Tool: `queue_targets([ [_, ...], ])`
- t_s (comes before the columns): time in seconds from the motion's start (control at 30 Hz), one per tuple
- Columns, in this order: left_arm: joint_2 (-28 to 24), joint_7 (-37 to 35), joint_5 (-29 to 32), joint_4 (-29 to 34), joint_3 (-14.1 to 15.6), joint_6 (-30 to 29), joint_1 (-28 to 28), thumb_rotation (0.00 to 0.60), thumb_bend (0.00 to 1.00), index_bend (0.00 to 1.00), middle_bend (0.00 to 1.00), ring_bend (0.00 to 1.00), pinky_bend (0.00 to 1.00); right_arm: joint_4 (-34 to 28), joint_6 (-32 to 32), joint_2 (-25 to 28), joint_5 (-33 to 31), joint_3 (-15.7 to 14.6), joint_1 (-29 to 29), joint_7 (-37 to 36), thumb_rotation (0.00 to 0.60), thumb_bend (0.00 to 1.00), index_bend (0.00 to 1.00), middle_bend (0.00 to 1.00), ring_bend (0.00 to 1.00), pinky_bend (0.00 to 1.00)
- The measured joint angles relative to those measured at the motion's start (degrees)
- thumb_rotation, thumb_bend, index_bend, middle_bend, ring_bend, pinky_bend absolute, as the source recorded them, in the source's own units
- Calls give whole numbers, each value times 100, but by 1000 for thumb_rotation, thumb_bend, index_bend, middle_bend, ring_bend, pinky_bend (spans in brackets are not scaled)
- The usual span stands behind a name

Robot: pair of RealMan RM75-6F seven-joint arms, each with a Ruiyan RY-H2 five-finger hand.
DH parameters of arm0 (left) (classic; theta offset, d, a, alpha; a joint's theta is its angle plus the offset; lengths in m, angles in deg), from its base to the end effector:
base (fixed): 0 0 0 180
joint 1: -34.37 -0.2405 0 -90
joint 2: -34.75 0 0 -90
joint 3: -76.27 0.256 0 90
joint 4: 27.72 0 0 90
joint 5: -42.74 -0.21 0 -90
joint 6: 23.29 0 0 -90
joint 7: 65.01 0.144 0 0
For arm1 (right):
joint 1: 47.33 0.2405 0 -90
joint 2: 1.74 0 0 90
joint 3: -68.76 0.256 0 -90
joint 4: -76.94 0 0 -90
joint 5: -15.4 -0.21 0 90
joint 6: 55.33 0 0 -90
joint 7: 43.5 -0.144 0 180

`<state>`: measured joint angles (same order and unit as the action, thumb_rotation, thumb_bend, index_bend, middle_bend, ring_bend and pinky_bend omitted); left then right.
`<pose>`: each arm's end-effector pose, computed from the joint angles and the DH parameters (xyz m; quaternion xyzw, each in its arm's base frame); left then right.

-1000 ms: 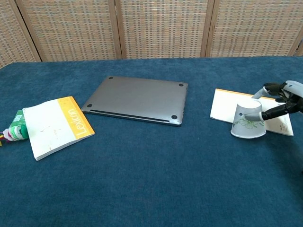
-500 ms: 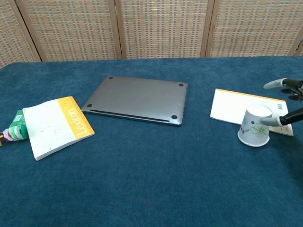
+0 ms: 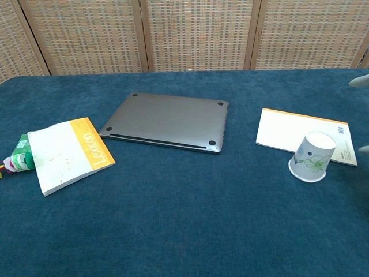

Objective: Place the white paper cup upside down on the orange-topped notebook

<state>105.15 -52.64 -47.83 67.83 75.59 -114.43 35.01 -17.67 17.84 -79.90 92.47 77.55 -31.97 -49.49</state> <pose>-0.2878 0.1496 0.1267 -0.5980 -0.3584 -0.3866 0.6038 -0.2516 -0.2469 0.0702 0.5369 -0.5199 0.4835 0.4556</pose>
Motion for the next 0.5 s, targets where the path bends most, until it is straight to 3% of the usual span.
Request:
queue_targets([
  [0.3,13,-42,126,-77,-77,23,14,600,191,0,0,0,0,707,1233,-14,945,-378,-412,1285,600,189,51,0,0,0],
  [0.5,40,-61,246,-139,-134,53,26,600,191,0,0,0,0,948,1481,-52,1185,-534,-598,1153,600,189,36,0,0,0],
])
